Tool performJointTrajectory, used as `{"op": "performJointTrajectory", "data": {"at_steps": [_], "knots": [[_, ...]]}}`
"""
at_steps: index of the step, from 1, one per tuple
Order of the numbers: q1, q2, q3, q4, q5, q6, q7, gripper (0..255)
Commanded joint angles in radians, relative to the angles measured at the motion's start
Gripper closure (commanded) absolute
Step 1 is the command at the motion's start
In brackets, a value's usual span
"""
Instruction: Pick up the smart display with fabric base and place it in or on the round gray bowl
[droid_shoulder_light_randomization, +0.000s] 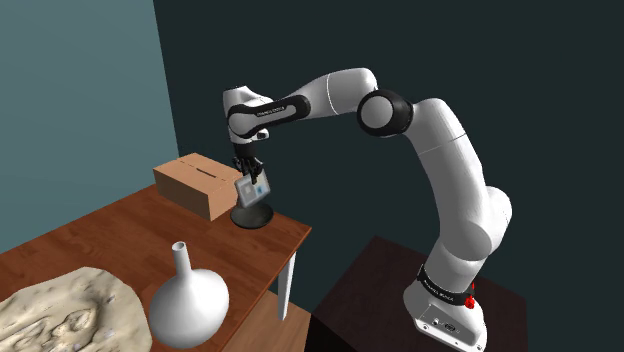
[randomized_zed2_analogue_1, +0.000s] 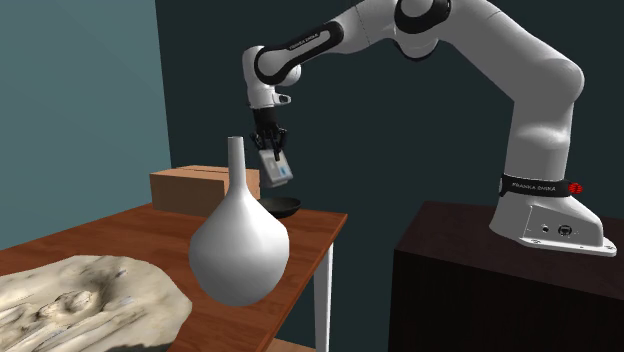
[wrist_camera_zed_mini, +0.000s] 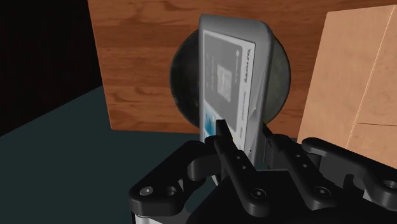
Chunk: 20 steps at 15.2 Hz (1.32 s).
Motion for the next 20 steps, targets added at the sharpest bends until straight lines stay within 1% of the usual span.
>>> {"op": "performJointTrajectory", "data": {"at_steps": [1, 11, 19, 20], "knots": [[-0.001, 0.009, -0.002, -0.012, -0.004, 0.021, 0.003, 255], [0.003, 0.073, -0.017, -0.040, -0.023, 0.111, 0.018, 255], [0.003, 0.073, -0.017, -0.040, -0.023, 0.111, 0.018, 255], [0.003, 0.073, -0.017, -0.040, -0.023, 0.111, 0.018, 0]]}}
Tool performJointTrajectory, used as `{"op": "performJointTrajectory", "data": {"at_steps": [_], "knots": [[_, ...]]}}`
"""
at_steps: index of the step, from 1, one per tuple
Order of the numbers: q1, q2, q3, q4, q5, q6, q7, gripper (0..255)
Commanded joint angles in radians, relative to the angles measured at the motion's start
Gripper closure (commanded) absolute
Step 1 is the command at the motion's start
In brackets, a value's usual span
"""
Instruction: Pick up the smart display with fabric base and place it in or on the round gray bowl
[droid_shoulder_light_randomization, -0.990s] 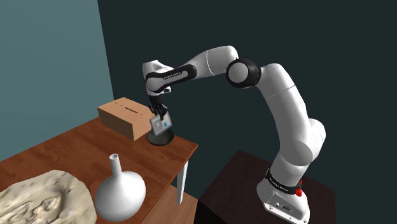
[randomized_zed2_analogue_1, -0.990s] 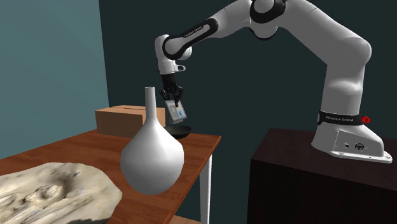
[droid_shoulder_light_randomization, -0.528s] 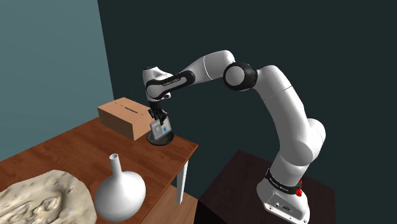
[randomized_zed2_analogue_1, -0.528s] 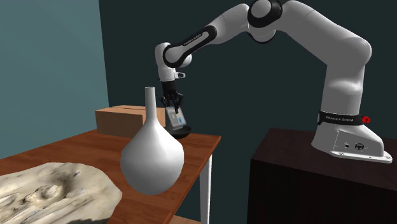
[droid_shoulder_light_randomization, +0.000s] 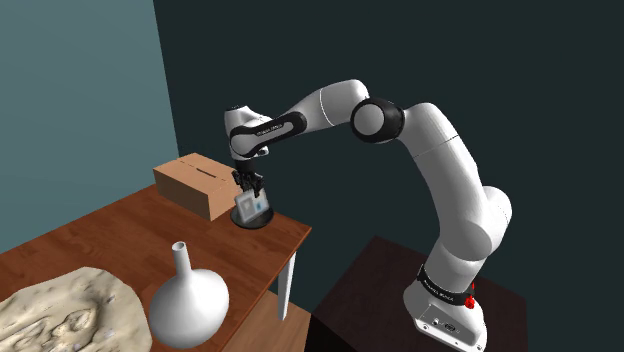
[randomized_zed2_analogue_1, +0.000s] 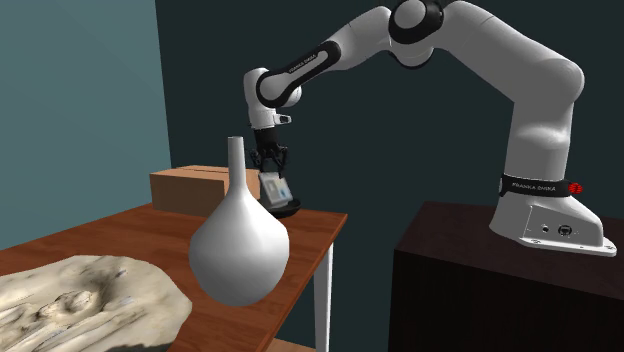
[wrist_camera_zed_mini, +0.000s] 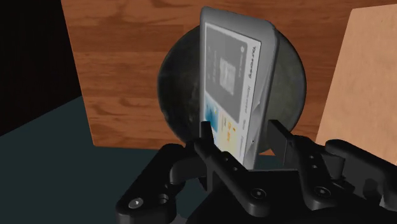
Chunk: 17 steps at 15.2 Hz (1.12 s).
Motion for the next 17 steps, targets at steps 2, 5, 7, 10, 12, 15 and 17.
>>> {"op": "performJointTrajectory", "data": {"at_steps": [2, 5, 7, 10, 12, 15, 17], "knots": [[0.000, 0.000, 0.000, 0.001, 0.000, 0.000, 0.000, 0], [0.000, 0.000, 0.000, 0.000, 0.000, 0.000, 0.000, 0], [0.004, -0.020, 0.007, 0.034, 0.009, -0.053, -0.007, 0], [0.010, -0.034, 0.011, 0.072, 0.016, -0.103, -0.013, 0], [0.010, -0.034, 0.011, 0.072, 0.016, -0.103, -0.013, 0], [0.010, -0.034, 0.011, 0.072, 0.016, -0.103, -0.013, 0], [0.010, -0.034, 0.011, 0.072, 0.016, -0.103, -0.013, 0]]}}
